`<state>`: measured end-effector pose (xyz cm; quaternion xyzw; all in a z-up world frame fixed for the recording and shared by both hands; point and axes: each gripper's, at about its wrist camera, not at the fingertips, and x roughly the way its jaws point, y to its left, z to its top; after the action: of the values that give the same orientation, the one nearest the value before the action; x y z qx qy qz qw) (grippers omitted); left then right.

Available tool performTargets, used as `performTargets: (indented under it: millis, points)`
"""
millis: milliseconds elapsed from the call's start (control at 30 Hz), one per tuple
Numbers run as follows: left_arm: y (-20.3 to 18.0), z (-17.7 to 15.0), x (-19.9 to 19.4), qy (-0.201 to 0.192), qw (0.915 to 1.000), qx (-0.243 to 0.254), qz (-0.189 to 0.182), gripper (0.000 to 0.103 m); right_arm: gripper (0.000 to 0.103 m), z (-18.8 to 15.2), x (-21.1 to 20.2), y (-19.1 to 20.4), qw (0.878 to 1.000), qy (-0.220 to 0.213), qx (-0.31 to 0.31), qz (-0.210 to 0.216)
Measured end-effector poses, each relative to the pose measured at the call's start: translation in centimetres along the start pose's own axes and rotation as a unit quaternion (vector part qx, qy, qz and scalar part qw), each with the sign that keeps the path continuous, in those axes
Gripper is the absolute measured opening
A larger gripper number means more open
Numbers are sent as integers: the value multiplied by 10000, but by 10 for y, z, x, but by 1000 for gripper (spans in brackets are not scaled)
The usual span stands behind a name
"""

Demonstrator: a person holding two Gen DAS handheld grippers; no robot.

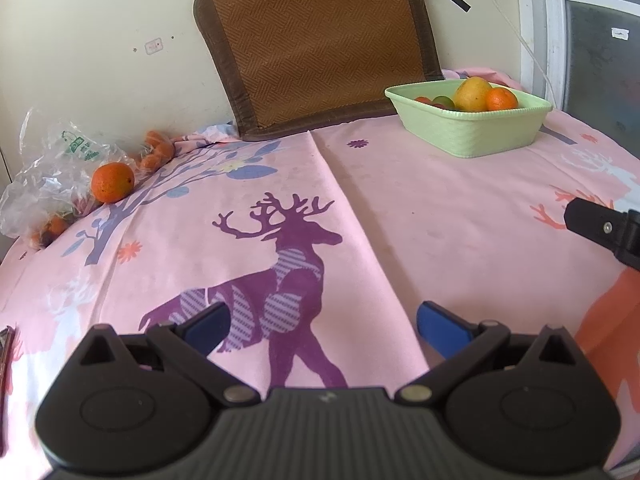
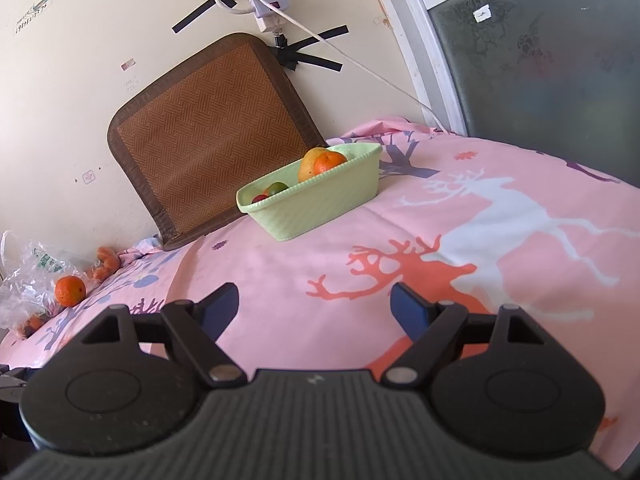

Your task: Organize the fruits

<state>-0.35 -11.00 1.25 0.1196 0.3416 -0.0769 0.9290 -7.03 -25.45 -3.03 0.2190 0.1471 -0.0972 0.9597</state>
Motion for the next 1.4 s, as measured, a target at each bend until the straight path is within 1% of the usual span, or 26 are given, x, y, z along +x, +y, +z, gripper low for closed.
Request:
performTargets:
  millis: [767, 1400]
  points:
    - [0, 0, -1, -15, 10000, 12, -2, 103, 85, 3, -2, -1, 10000, -78, 2, -29]
    - [-2, 1, 0, -21, 10000, 70, 35, 103, 85, 4, 0, -2, 10000, -64, 18, -33]
